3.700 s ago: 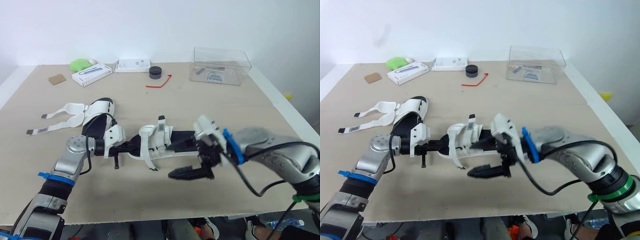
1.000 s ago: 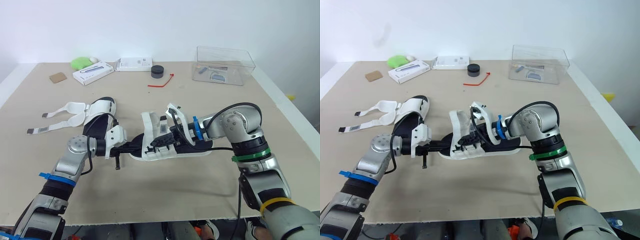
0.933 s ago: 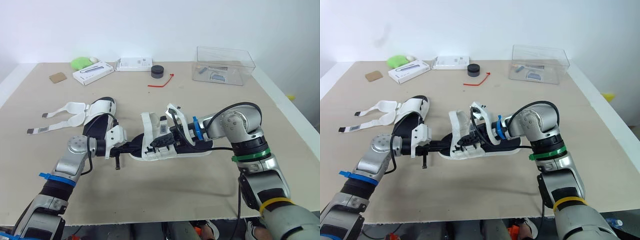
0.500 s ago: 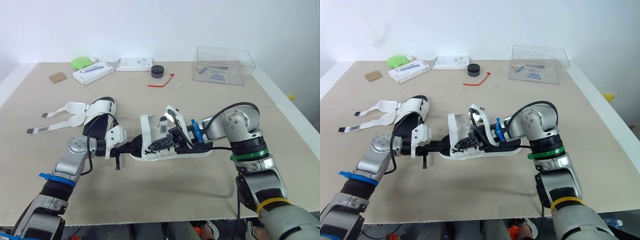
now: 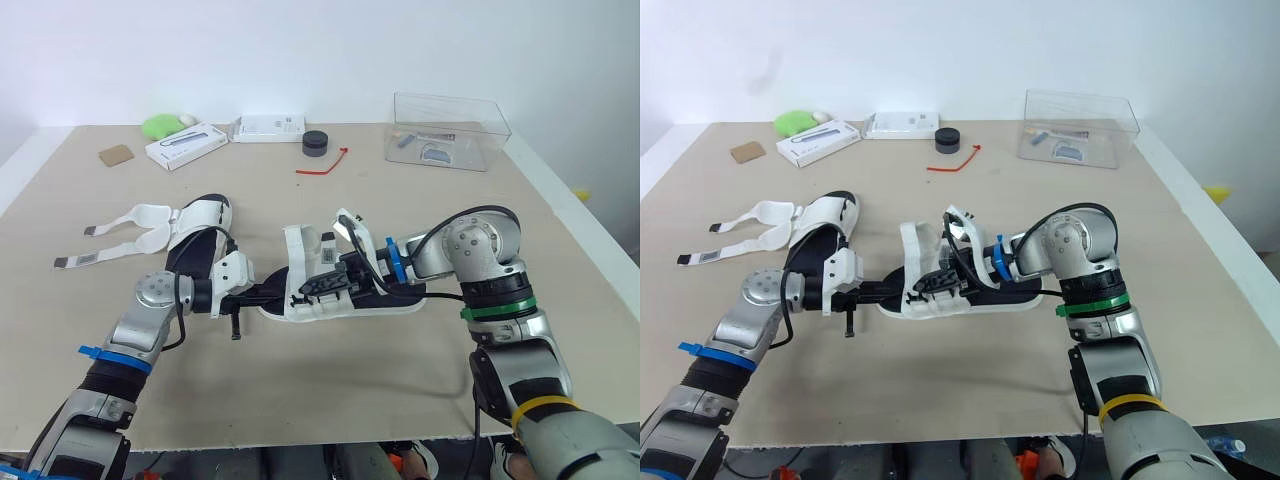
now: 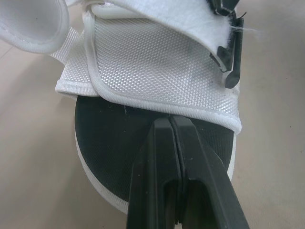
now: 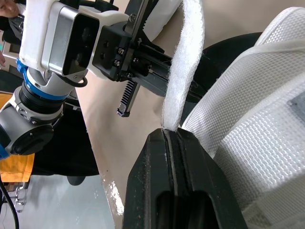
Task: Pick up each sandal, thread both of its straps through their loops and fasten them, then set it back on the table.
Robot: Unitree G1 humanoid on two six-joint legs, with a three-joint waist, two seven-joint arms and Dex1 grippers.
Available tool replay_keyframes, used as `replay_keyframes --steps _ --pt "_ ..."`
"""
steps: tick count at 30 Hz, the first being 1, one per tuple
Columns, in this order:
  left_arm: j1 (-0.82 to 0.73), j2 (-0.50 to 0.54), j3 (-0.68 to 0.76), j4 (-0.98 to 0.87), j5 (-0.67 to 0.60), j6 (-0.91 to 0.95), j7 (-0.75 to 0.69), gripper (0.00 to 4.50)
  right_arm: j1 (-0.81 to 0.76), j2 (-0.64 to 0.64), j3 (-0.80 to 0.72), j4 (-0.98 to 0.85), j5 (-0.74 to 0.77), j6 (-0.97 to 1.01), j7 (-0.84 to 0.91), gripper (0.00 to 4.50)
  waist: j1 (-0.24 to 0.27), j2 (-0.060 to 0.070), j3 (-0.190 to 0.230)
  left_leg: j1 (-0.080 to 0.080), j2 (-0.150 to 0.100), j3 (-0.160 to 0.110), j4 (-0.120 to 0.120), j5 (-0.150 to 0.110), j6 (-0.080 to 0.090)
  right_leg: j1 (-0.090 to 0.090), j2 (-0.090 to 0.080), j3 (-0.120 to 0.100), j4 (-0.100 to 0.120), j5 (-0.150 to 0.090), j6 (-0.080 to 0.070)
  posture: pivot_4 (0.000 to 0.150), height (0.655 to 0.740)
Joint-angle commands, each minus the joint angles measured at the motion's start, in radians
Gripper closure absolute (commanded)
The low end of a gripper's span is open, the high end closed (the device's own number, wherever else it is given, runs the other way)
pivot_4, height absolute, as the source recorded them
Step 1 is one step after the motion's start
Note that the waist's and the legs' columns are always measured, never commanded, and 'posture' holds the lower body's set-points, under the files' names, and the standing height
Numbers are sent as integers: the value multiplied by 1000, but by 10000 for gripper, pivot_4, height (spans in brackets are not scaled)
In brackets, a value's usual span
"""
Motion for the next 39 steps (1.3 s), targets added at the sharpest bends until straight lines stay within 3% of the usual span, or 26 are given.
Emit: replay_keyframes --steps 1,8,31,39 --pt "18 20 -16 28 36 15 4 45000 35 -20 34 -24 -44 5 -14 44711 0 0 0 0 0 0 0 0 0 0 0 0 0 0 0 1500 7400" --pt "17 24 -14 28 38 16 4 45000 20 7 -7 -29 -34 16 -15 44711 0 0 0 1 0 0 0 0 0 0 0 0 0 0 1 1500 7400" --pt "35 23 -20 19 45 8 15 45000 -68 7 -102 294 372 21 -325 44711 -1 0 0 0 0 0 0 0 0 0 0 1 0 0 1 1500 7400" --pt "34 27 -21 22 49 4 19 45000 -43 -31 -58 256 552 21 -427 44711 -1 0 0 0 0 0 -1 0 0 0 0 1 -1 -1 1 1500 7400"
